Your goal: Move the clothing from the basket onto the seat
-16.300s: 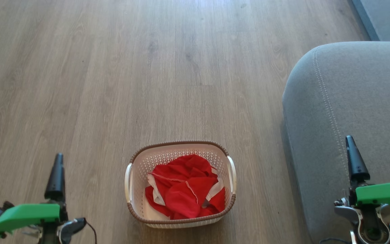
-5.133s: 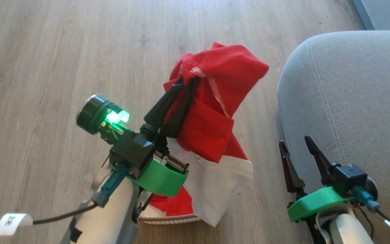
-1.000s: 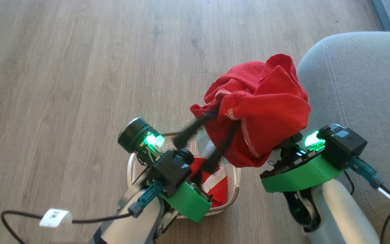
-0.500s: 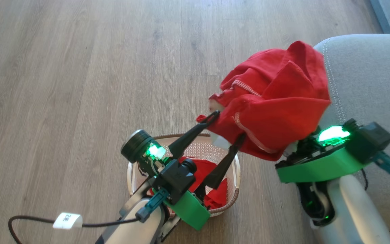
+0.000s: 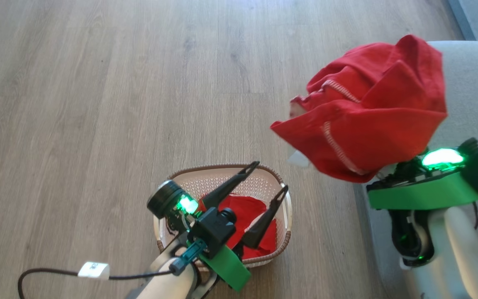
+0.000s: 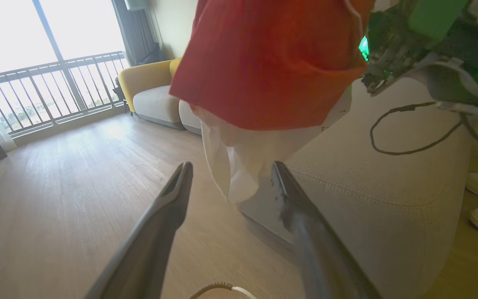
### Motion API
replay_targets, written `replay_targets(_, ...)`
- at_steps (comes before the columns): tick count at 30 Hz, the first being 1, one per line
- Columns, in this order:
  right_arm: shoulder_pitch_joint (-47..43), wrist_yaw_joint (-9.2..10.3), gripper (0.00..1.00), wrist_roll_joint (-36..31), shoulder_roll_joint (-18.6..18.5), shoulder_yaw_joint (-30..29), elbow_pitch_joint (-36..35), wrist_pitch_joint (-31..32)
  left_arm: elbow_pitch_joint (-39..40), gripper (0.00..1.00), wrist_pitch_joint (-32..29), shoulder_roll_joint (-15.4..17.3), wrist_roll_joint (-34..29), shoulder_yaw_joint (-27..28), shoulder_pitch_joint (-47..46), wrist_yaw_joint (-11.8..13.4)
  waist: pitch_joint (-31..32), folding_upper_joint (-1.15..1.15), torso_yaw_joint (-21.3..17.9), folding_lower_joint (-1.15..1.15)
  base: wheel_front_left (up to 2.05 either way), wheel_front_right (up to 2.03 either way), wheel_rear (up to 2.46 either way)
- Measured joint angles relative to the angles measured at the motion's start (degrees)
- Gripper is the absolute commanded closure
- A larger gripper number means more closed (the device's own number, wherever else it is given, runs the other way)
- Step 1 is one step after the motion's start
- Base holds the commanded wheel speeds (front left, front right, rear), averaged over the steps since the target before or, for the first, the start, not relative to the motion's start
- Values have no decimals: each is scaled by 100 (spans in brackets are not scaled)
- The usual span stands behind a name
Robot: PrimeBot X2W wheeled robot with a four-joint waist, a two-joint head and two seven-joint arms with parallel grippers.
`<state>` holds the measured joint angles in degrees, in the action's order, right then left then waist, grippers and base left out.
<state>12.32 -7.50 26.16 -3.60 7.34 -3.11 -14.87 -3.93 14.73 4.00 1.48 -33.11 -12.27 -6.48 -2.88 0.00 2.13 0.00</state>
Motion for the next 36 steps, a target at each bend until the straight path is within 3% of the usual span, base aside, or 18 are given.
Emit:
replay_targets(8,10,0,100,-98,4,-407,-33,0,-376,0,0,42,42,-21,151,-49,28,0,-55,0,0,0,0)
replay_targets(36,-23,0,100,-97,20,-759,-37,0,-747,0,0,165,89,3,730,-94,98,0,-172,0,0,0,0)
